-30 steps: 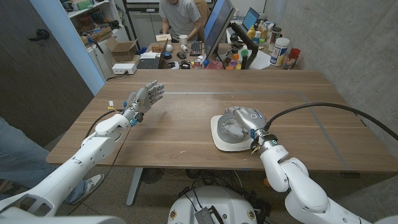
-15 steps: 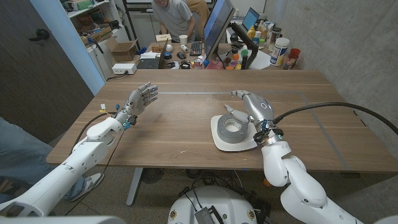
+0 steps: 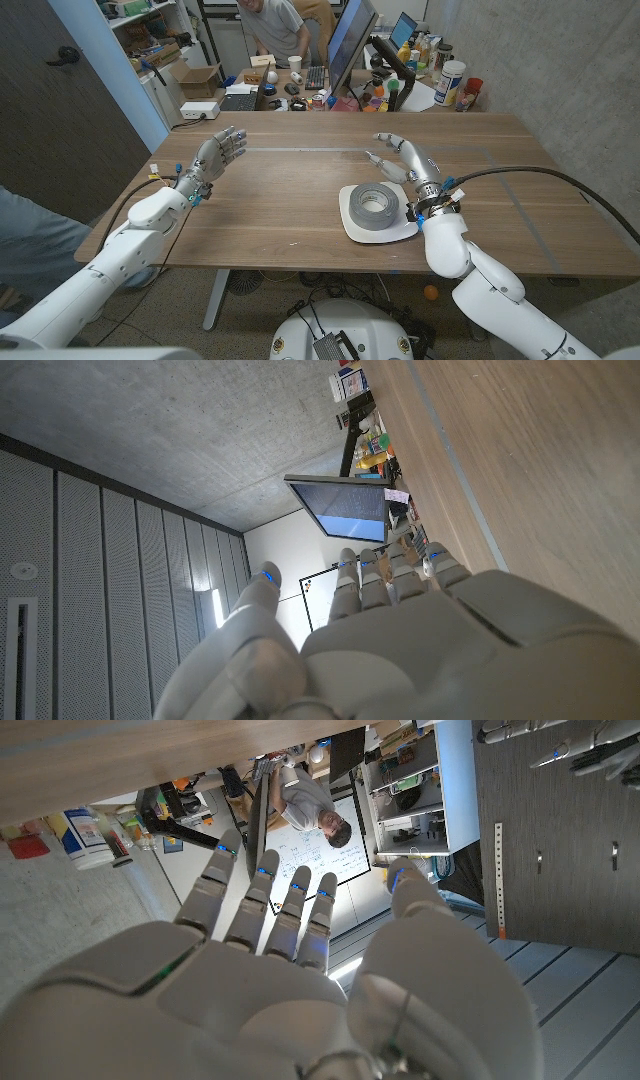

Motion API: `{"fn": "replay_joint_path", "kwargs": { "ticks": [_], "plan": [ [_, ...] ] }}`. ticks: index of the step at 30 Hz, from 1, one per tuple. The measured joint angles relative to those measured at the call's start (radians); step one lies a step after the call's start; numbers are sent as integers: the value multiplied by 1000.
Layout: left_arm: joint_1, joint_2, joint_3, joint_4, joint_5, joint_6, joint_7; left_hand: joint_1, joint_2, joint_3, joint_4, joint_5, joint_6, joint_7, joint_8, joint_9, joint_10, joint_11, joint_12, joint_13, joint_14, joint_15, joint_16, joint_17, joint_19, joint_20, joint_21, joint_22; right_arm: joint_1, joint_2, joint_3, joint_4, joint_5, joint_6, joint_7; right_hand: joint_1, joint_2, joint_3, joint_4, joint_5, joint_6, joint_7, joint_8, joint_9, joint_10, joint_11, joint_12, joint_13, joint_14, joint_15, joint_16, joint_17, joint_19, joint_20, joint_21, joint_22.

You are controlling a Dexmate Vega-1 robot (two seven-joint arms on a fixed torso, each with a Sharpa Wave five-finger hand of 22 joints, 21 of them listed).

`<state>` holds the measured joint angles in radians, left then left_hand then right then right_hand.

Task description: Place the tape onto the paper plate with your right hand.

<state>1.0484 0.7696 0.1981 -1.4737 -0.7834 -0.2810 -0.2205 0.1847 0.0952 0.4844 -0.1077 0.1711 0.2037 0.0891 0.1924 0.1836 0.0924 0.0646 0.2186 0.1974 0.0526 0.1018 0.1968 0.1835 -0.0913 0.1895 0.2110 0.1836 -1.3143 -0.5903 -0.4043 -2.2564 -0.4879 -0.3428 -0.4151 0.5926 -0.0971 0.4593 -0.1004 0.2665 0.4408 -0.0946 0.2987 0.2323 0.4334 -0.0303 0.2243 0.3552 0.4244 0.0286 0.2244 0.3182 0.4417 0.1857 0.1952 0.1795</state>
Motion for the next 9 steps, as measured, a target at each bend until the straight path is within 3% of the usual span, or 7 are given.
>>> {"fn": "replay_joint_path", "kwargs": {
  "ticks": [3,4,9],
  "plan": [
    [0,0,0,0,5,-1,3,3,3,0,0,0,0,0,0,0,0,0,0,0,0,0,0,0,0,0,0,0,6,2,5,13,0,0,0,0,0,-3,3,0,-4,4,-4,0,-4,4,0,0,-1,2,0,3,0,0,0,0],
    [10,11,-4,-31,7,-2,3,4,4,0,0,0,0,0,0,0,0,0,0,0,0,0,0,0,0,0,0,0,9,2,5,17,127,62,-26,0,0,-4,4,0,-5,5,-4,0,-5,5,0,0,-1,2,0,4,0,0,0,0],
    [16,15,-6,-45,16,-11,12,4,4,0,0,0,0,0,0,0,0,0,0,0,0,0,0,0,0,0,0,0,19,-2,6,41,171,91,-38,-7,7,-4,4,0,-5,5,-4,0,-5,5,0,0,-7,7,0,5,0,0,0,0]
  ]
}}
